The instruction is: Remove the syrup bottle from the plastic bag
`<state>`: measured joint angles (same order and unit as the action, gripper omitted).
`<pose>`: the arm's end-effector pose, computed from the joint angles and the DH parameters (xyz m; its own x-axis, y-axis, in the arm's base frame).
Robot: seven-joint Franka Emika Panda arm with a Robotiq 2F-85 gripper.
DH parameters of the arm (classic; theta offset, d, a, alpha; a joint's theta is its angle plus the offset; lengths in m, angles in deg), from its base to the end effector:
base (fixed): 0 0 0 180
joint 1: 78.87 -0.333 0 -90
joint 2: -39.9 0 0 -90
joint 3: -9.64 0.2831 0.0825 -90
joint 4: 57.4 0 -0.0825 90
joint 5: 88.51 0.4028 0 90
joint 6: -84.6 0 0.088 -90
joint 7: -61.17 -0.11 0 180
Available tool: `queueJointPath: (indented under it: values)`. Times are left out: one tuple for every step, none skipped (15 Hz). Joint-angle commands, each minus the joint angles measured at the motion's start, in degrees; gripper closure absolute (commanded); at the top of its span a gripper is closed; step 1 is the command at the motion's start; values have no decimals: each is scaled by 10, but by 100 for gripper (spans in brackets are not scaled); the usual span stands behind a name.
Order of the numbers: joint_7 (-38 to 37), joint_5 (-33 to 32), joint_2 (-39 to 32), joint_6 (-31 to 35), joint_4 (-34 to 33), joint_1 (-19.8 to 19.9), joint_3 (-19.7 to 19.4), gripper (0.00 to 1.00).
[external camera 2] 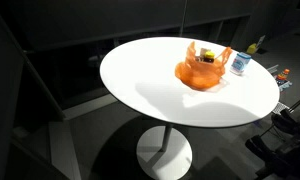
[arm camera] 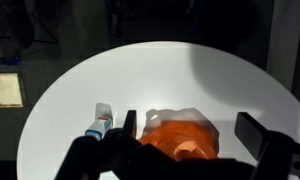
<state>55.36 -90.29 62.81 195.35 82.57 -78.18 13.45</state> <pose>0.4370 0.0209 0.3968 0.9935 -0.0442 -0.1051 -0.0375 -0.9972 0.0645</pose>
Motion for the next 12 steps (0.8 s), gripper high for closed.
queueJointPath:
  values:
    - [-1,-2,0,-1,-1,-5,-5,0]
    - [-1,-2,0,-1,-1,-5,-5,0]
    - [-1,-2,0,-1,-1,-5,-5,0]
    - [-1,-2,0,-1,-1,-5,-5,0]
    - [-1,-2,0,-1,-1,-5,-5,0]
    - [-1,-2,0,-1,-1,-5,-5,0]
    - [-1,-2,0,-1,-1,-5,-5,0]
    - [-9,-14,-2,19,-6,1,-4,0]
    - [-5,-13,-4,26,-10,2,-7,0]
    - [-5,-14,-5,41,-12,4,-9,0]
    - [-2,-11,-8,58,-16,5,-13,0]
    - [0,-11,-11,76,-19,7,-16,0]
